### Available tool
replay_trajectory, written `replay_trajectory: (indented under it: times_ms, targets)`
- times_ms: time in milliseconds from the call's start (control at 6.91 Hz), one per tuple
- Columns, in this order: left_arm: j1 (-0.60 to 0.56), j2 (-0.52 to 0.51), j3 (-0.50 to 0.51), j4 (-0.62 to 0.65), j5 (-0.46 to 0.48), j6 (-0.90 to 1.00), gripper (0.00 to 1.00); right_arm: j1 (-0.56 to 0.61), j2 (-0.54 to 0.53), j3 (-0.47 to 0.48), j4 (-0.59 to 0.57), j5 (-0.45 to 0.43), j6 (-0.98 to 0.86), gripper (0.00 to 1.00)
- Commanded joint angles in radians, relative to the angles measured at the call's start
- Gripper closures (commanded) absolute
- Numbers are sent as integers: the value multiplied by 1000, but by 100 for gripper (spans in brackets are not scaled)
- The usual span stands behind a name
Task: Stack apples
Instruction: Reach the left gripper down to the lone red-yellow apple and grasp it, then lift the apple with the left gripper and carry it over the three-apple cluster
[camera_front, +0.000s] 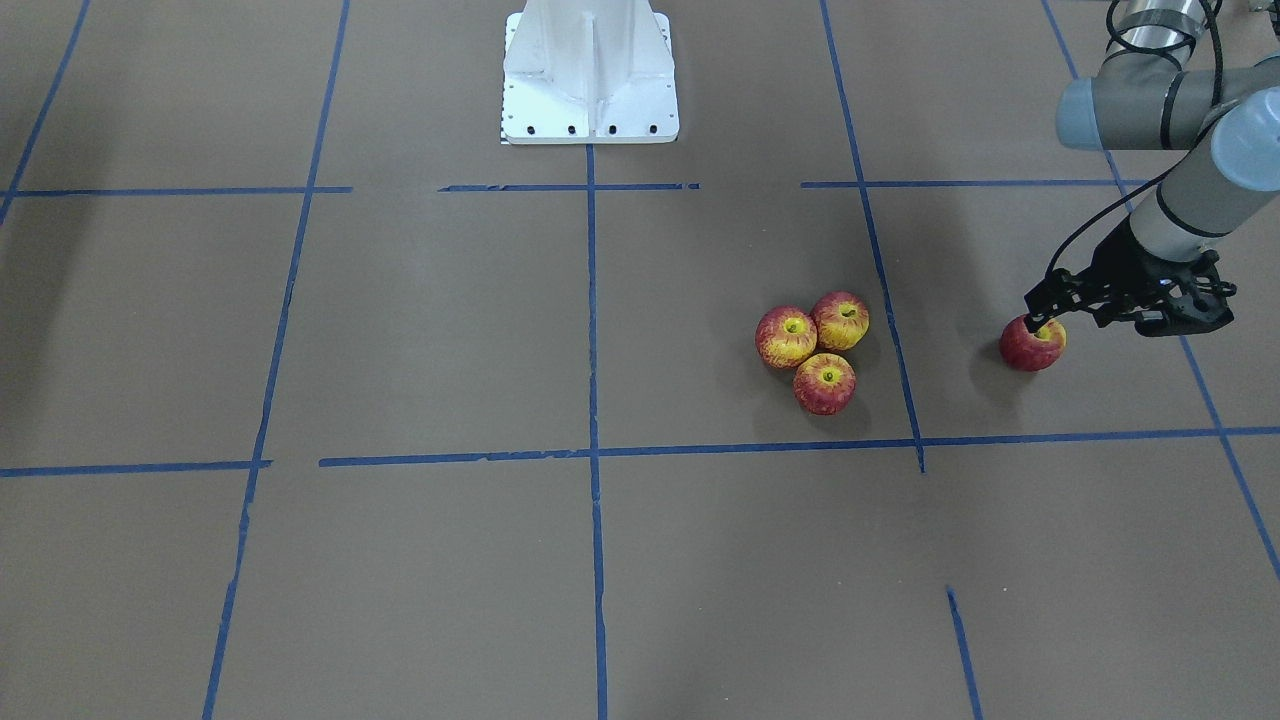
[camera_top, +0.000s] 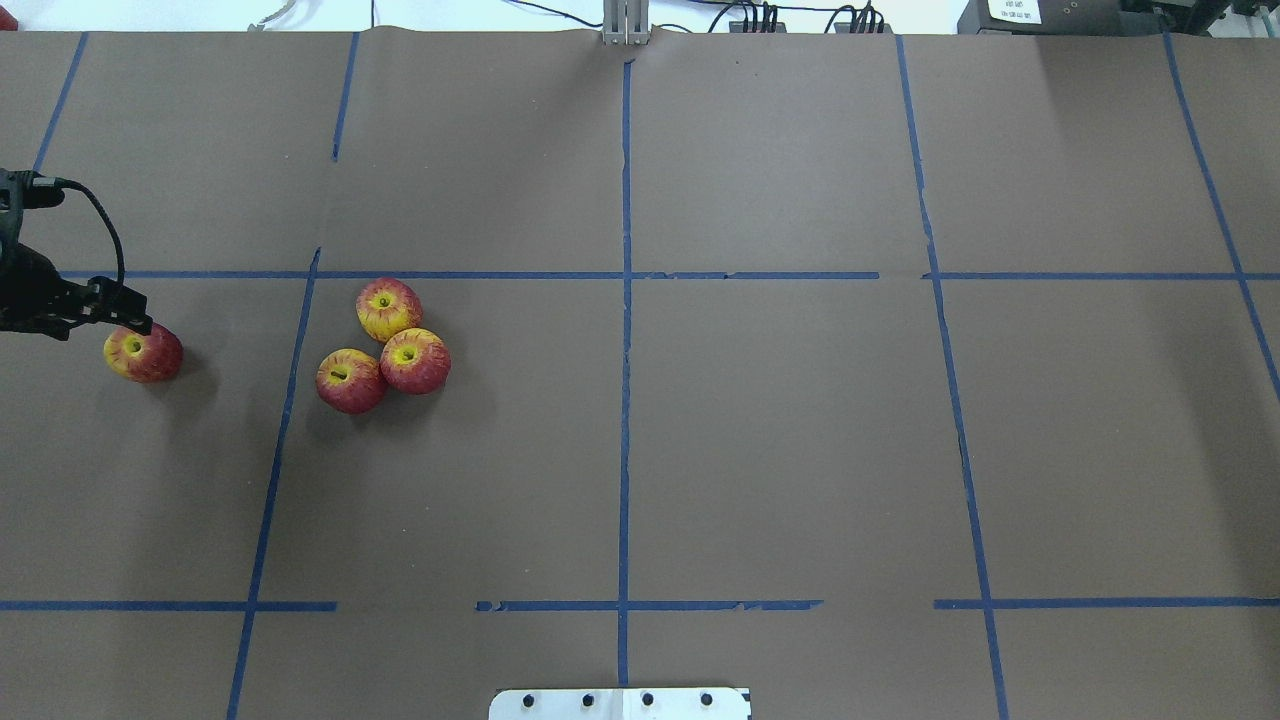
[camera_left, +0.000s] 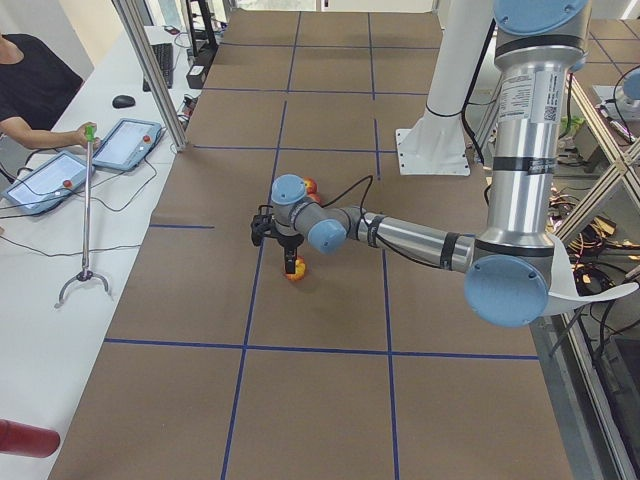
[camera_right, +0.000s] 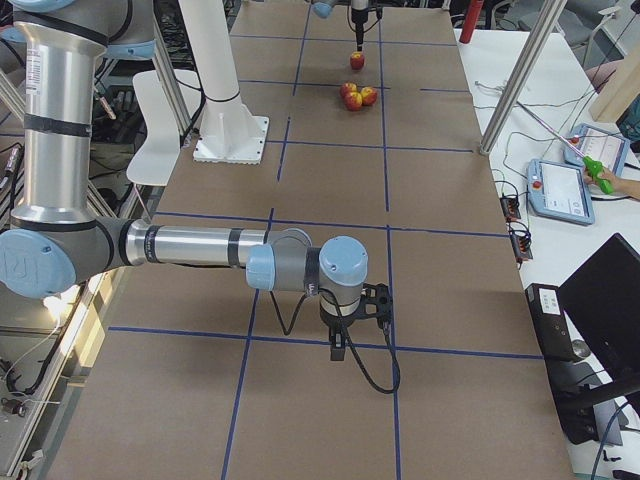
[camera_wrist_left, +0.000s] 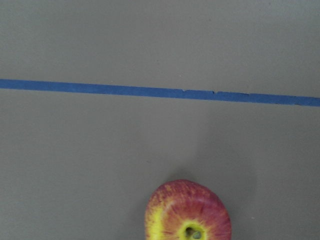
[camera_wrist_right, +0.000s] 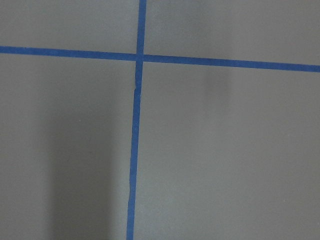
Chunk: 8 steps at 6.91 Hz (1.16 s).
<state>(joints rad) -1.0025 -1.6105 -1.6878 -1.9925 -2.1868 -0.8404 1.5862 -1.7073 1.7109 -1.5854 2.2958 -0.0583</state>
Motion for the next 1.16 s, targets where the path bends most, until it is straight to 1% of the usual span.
replay_trajectory:
  times_ms: [0, 145, 434, 724, 868, 1013]
  targets:
    - [51, -20, 36, 0, 66, -8, 0, 0, 0, -1, 1, -1, 0, 0]
    - [53, -19, 39, 0, 93, -5, 0, 0, 0, -1, 1, -1, 0, 0]
    - [73, -22, 80, -3, 93, -9, 0, 0, 0, -1, -1, -1, 0, 0]
    - [96, -29, 85, -3, 93, -8, 1, 0, 0, -1, 1, 1, 0, 0]
    - [96, -29, 88, -3, 93, -6, 22, 0, 0, -1, 1, 1, 0, 0]
    - [97, -29, 88, -3, 93, -2, 79, 0, 0, -1, -1, -1, 0, 0]
